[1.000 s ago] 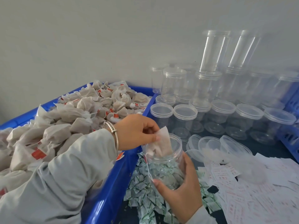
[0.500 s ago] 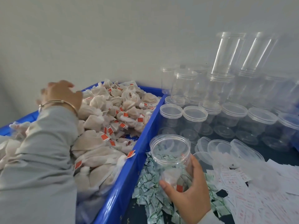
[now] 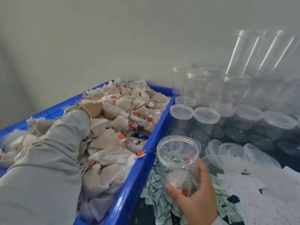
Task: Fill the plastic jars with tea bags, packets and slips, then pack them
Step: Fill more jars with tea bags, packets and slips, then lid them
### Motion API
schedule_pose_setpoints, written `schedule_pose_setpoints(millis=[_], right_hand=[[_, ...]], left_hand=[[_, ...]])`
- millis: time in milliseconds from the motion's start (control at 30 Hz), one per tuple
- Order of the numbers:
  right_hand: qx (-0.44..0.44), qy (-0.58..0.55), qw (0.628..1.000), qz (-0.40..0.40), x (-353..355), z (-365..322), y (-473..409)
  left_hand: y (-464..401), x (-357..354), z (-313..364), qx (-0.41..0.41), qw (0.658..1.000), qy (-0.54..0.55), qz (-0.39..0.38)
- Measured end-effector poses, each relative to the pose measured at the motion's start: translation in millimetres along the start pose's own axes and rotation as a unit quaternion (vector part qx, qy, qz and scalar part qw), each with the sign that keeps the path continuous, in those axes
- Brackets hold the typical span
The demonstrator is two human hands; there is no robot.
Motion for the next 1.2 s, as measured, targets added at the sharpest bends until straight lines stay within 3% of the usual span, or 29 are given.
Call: schedule_pose_setpoints(millis=[67,200,367,500,767,933,1100,1133,1200], right_hand=[[-0.005,-0.008,1.0,-0.004,-3.1,-1.3,-0.1],[-0.001,-0.016,1.0,-0.012,-7.6,-2.5,0.2],[-0.008,-0.019,1.0,-0.022,-8.5,-1.6,2.7],[-0.019,-0.03,0.999,-0.027,-5.7,0.2,2.4],[-0.023,-0.012,1.0,-0.018,-4.0,1.0,0.9],[-0.024,-0.012,1.0,-0.015,-3.4,2.8,0.0],[-0.03,-0.012,0.999,-0.012,-1.3,4.8,-0.1],[-0.031,-0.013,0.999,-0.013,-1.3,4.7,-0.4],[-0.035,-0.02,0.999,-0.018,-1.5,4.8,-0.5]], left_hand=[[9.4,-5.1,12.2,-0.036,0.999,-0.015,-0.035],[24.0,-17.9,41.2,-0.128,0.991,-0.03,-0.034],[24.0,-32.6,51.8,-0.094,0.992,-0.009,-0.085],[21.1,-33.5,41.1,-0.076,0.995,-0.031,-0.048],[44.8,-17.6,49.7,-0.184,0.968,0.154,0.075],[52.9,-16.0,56.1,-0.203,0.953,0.195,0.114],[64.4,-6.2,62.3,-0.241,0.917,0.291,0.127],[68.0,-5.1,64.5,-0.238,0.898,0.356,0.097],[79.7,-4.5,72.3,-0.222,0.823,0.523,-0.01]])
Point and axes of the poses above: each hand's wrist, its own y-axis away from the middle knuckle, its own x-axis out of the back of the hand, z = x × y, the point moved 2 cm from there along -y, towards the middle knuckle, and after that the axes turned 9 degrees about y, right-handed, at the moved point
